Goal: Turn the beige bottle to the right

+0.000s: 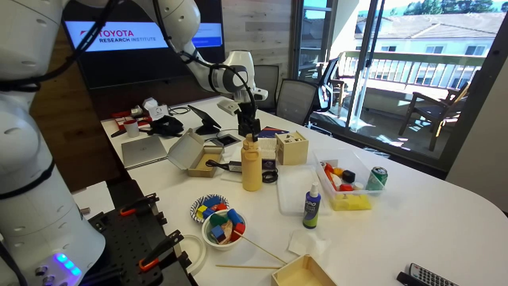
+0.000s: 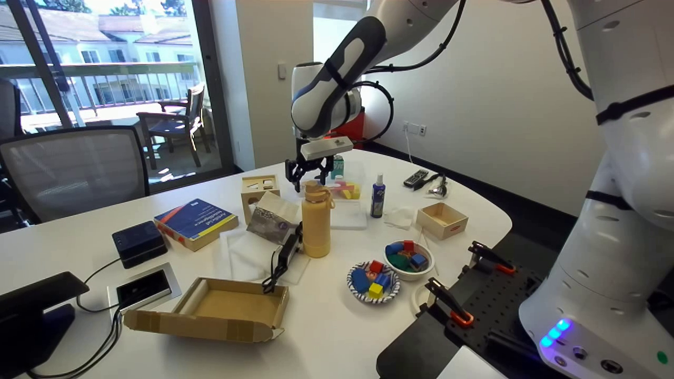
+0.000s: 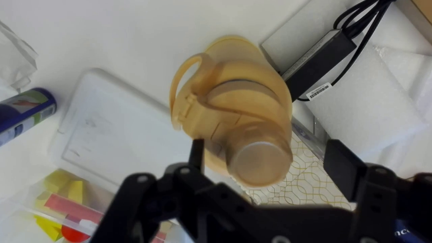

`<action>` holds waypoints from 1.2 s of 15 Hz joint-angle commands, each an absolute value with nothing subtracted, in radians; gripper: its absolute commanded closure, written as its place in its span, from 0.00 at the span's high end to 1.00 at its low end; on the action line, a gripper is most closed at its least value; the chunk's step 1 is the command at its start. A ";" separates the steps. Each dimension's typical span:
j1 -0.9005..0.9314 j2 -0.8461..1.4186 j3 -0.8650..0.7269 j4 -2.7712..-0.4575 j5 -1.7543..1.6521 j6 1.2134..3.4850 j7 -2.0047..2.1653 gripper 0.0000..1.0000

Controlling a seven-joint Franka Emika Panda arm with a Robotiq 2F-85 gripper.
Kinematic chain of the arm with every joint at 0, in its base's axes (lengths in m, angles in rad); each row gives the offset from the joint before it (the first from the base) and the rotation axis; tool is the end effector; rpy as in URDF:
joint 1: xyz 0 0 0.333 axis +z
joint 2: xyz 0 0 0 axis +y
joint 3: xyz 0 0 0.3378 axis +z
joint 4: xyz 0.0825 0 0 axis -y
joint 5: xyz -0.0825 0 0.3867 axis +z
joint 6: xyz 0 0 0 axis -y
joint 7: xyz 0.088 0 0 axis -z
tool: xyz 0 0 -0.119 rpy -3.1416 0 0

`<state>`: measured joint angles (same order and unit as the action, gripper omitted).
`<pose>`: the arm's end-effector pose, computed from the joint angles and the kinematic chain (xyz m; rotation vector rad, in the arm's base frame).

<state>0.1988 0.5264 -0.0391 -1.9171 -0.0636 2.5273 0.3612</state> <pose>0.6420 0.1050 0.2294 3.0952 -0.2247 0.1490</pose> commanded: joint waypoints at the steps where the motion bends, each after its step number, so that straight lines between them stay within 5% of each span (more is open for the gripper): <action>1: 0.227 0.533 -0.063 -1.894 -0.093 2.510 0.404 0.58; 6: 0.257 0.515 -0.100 -1.892 -0.145 2.496 0.450 0.21; 18: 0.266 0.514 -0.122 -1.854 -0.142 2.364 0.602 0.21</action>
